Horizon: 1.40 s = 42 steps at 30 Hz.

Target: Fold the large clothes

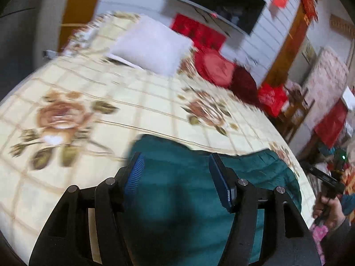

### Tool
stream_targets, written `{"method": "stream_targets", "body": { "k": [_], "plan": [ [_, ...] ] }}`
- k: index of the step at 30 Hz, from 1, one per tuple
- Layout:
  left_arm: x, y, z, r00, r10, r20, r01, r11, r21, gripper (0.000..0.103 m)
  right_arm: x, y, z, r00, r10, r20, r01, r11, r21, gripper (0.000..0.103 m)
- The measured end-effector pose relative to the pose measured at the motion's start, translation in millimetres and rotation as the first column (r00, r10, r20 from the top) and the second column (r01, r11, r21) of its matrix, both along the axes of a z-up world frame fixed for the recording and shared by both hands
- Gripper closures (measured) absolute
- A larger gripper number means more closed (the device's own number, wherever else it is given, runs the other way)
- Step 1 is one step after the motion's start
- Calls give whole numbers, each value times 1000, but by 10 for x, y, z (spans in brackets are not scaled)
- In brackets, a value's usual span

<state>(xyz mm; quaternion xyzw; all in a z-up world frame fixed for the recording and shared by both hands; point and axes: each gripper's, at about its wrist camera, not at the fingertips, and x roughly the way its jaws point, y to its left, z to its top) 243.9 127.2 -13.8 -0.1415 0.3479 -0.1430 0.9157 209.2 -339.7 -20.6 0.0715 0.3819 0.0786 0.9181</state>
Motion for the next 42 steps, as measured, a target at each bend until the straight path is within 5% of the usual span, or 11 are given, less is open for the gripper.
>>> {"method": "stream_targets", "body": {
  "k": [7, 13, 18, 28, 42],
  "plan": [
    [479, -295, -552, 976, 171, -136, -134, 960, 245, 42, 559, 336, -580, 978, -80, -193, 74, 997, -37, 31],
    [471, -191, -832, 966, 180, -183, -142, 969, 204, 38, 643, 491, -877, 970, -11, -243, -18, 993, -113, 0],
    [584, -305, -849, 955, 184, -231, -117, 954, 277, 22, 653, 497, -898, 962, -22, -272, -9, 994, -111, 0],
    [555, -187, -883, 951, 172, -257, -131, 977, 171, 21, 607, 567, -963, 980, -5, -200, -25, 989, -148, 0],
    [394, -268, -608, 971, 150, -184, -101, 962, 255, 17, 612, 606, -940, 978, 12, -207, -52, 980, -190, 0]
  ]
}}
